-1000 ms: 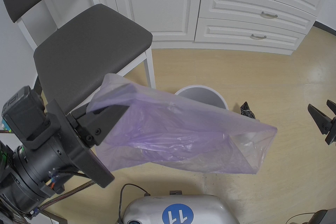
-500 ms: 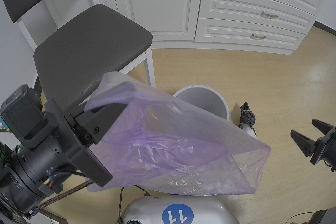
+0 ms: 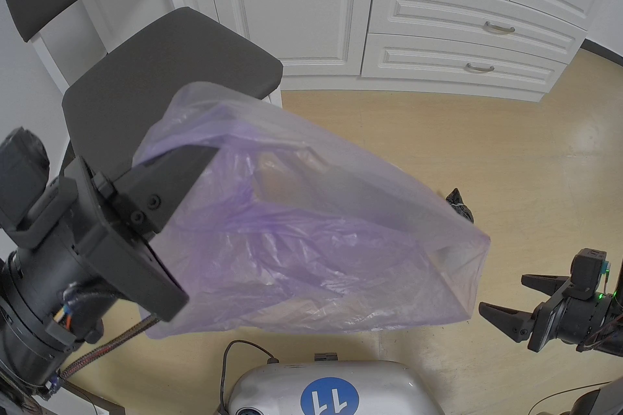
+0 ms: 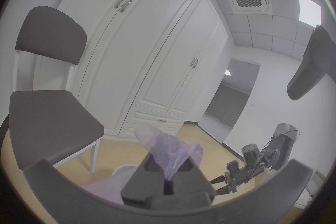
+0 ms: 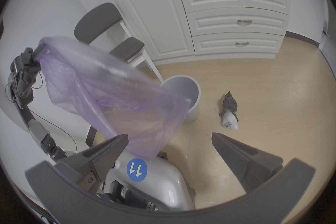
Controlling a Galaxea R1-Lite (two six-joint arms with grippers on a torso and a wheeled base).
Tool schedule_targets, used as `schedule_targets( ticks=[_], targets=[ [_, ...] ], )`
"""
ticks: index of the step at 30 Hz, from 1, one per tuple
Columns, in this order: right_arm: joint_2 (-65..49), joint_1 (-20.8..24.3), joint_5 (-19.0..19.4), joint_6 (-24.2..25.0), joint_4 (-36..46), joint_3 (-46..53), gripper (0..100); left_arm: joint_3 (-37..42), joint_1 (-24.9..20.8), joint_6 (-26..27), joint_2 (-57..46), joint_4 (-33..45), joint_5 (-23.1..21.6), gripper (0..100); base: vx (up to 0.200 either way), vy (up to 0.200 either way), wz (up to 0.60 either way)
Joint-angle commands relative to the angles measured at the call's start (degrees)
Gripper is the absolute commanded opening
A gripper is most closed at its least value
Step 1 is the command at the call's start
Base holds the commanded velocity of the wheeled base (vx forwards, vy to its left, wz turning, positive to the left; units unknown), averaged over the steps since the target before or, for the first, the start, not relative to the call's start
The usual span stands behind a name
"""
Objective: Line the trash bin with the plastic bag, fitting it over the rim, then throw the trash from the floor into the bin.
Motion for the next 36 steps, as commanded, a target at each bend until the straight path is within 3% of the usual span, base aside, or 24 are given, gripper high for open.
schedule_targets(
  ticks=[1, 7, 18, 27, 36],
  targets=[
    [2.7, 0.4, 0.1, 0.3, -0.1, 0.2, 100, 0.1, -0.6, 0.0, 0.3, -0.4, 0.0, 0, 0.000, 0.000, 0.00],
    [1.8, -0.7, -0.6, 0.4, -3.2, -0.4, 100, 0.8, -1.5, 0.1, -0.5, -0.5, -1.2, 0, 0.000, 0.000, 0.00],
    [1.9, -8.1, 0.2, 0.4, -5.6, -1.6, 100, 2.2, -1.6, 0.2, -3.1, -0.6, -3.6, 0, 0.000, 0.000, 0.00],
    [4.8, -8.3, 0.1, 4.9, -6.0, -3.3, 100, 2.9, -1.6, -0.4, -4.7, -0.6, -8.2, 0, 0.000, 0.000, 0.00],
    [10.3, -5.1, -0.6, 7.4, -16.7, -1.4, 100, 2.2, -5.2, -5.0, -4.4, -0.7, -8.3, 0, 0.000, 0.000, 0.00]
  ],
)
